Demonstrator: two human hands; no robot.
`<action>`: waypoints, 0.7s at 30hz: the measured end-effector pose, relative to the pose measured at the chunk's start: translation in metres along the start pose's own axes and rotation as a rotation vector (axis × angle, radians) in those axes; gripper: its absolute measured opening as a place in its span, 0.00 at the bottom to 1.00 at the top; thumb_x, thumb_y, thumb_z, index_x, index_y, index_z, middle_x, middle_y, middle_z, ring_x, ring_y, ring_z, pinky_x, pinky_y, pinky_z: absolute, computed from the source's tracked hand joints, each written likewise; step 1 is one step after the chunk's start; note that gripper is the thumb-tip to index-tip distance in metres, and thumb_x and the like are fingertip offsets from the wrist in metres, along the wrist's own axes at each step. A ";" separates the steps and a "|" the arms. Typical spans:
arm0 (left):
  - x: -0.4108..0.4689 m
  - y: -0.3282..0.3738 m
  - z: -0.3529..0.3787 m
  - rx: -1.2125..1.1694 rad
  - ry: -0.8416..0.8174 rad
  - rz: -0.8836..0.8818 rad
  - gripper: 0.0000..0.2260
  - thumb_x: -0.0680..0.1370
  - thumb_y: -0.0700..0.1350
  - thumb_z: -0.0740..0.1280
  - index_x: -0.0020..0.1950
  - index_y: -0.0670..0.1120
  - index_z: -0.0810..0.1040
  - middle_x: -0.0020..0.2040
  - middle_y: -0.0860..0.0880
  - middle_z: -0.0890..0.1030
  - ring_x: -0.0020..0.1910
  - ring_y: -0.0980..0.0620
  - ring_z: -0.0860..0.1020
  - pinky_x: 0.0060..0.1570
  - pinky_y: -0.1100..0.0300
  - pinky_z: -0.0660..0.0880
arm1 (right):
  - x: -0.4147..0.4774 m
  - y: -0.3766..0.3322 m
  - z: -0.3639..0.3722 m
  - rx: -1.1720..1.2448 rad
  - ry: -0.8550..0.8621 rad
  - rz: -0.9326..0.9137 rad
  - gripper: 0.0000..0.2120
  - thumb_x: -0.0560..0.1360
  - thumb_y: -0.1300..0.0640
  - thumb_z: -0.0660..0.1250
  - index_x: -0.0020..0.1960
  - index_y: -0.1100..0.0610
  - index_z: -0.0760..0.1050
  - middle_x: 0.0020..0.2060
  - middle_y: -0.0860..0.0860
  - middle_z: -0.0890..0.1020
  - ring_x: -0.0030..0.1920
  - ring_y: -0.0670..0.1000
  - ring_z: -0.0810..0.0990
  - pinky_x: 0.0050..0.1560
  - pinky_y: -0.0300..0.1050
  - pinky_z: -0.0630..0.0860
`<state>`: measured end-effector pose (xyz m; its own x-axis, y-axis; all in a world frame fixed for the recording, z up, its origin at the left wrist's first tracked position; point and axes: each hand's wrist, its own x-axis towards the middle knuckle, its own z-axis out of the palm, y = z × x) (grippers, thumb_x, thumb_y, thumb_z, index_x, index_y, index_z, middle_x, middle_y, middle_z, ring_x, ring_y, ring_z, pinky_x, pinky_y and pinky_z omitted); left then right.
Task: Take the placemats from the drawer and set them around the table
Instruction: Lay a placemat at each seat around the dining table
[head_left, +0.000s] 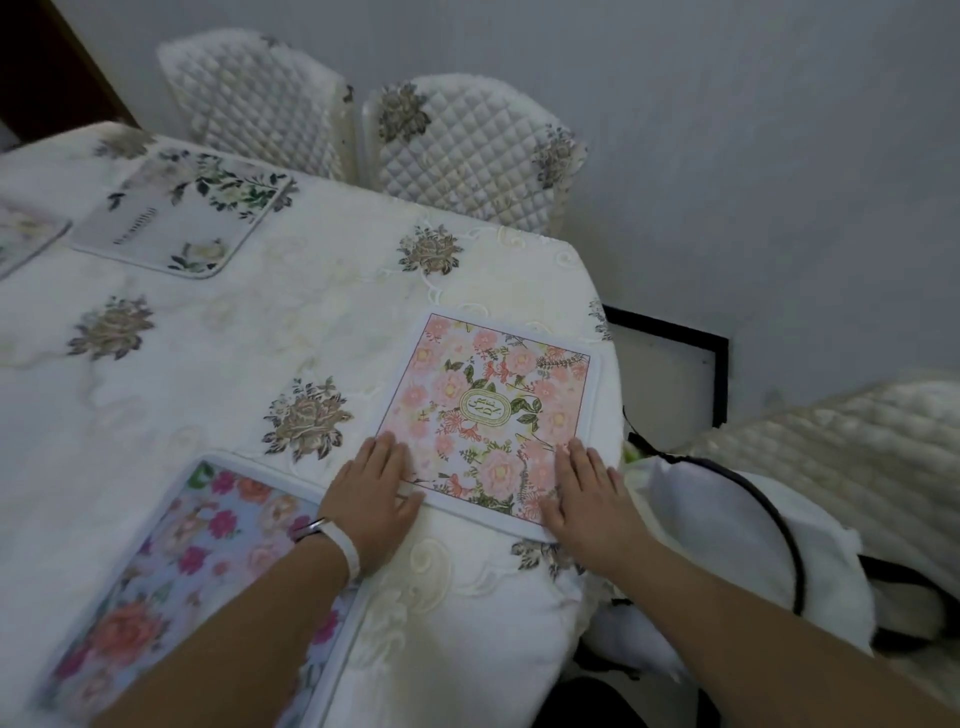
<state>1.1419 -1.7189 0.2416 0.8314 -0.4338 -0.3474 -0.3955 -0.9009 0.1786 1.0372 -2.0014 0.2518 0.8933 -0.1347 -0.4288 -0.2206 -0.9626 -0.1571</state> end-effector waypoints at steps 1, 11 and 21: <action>-0.006 0.000 -0.005 0.014 0.015 0.037 0.31 0.76 0.61 0.49 0.76 0.48 0.63 0.78 0.47 0.59 0.77 0.45 0.57 0.73 0.49 0.62 | -0.002 0.000 -0.003 -0.007 -0.003 -0.014 0.36 0.77 0.38 0.39 0.80 0.56 0.44 0.80 0.55 0.46 0.79 0.57 0.46 0.76 0.56 0.47; -0.068 0.012 -0.045 -0.004 0.203 0.020 0.20 0.69 0.51 0.63 0.56 0.44 0.82 0.52 0.46 0.83 0.47 0.43 0.82 0.39 0.52 0.80 | -0.012 -0.032 -0.066 -0.058 0.182 -0.289 0.19 0.79 0.47 0.55 0.65 0.54 0.72 0.57 0.51 0.78 0.54 0.54 0.76 0.51 0.49 0.73; -0.144 0.042 -0.074 -0.012 0.356 -0.127 0.25 0.74 0.57 0.56 0.63 0.46 0.79 0.60 0.47 0.81 0.55 0.45 0.80 0.48 0.51 0.80 | -0.040 -0.050 -0.108 -0.119 0.233 -0.641 0.23 0.77 0.43 0.50 0.61 0.55 0.74 0.50 0.50 0.78 0.49 0.53 0.75 0.49 0.49 0.74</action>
<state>1.0346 -1.6930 0.3670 0.9579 -0.2860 -0.0260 -0.2780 -0.9462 0.1658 1.0549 -1.9734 0.3731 0.8970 0.4348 -0.0793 0.4111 -0.8867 -0.2116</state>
